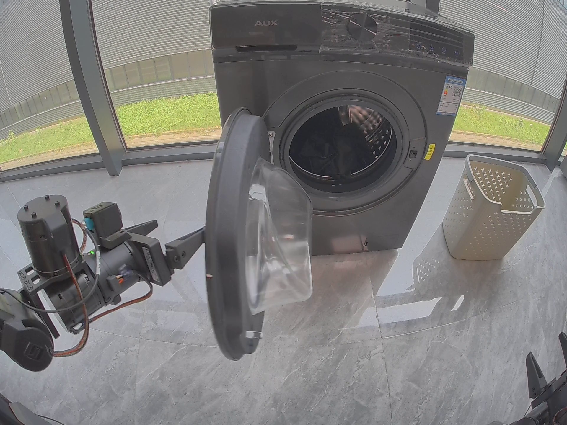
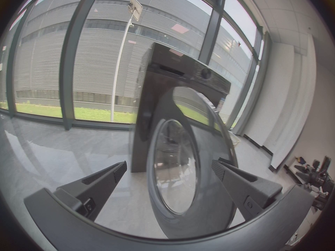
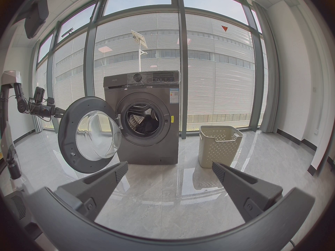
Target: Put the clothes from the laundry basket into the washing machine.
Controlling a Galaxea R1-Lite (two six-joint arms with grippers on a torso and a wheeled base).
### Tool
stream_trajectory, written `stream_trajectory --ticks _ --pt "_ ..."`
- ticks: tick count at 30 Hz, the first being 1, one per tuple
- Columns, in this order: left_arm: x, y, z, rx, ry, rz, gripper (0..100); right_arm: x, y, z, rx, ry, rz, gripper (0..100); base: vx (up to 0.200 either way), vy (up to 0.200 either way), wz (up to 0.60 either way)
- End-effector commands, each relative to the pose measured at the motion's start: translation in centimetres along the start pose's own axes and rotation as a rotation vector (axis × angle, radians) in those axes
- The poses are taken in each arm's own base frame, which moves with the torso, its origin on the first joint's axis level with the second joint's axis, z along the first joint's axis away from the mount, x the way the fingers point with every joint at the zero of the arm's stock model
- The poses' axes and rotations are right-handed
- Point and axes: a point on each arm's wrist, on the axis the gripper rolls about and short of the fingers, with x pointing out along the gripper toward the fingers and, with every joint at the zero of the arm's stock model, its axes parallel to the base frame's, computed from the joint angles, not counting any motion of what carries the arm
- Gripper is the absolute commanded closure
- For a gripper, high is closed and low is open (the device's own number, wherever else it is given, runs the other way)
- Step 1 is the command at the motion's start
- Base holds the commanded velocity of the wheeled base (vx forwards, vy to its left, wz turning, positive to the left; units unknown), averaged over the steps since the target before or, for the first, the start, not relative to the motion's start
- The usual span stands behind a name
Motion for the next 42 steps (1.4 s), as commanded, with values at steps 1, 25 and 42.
stream_trajectory --ticks 1,25,42 --pt "0.8 -1.8 -0.5 -0.004 0.017 -0.074 0 0.1 0.0 -0.5 0.0 0.012 0.0 0 0.0 0.0 0.0" --pt "8.9 -5.7 -0.6 -0.081 0.006 -0.115 0 0.1 0.0 -0.5 0.0 0.012 0.0 0 0.0 0.0 0.0" --pt "-6.1 -2.0 -2.8 0.036 -0.014 0.026 0 0.1 0.0 -0.5 0.0 0.012 -0.001 0 0.0 0.0 0.0"
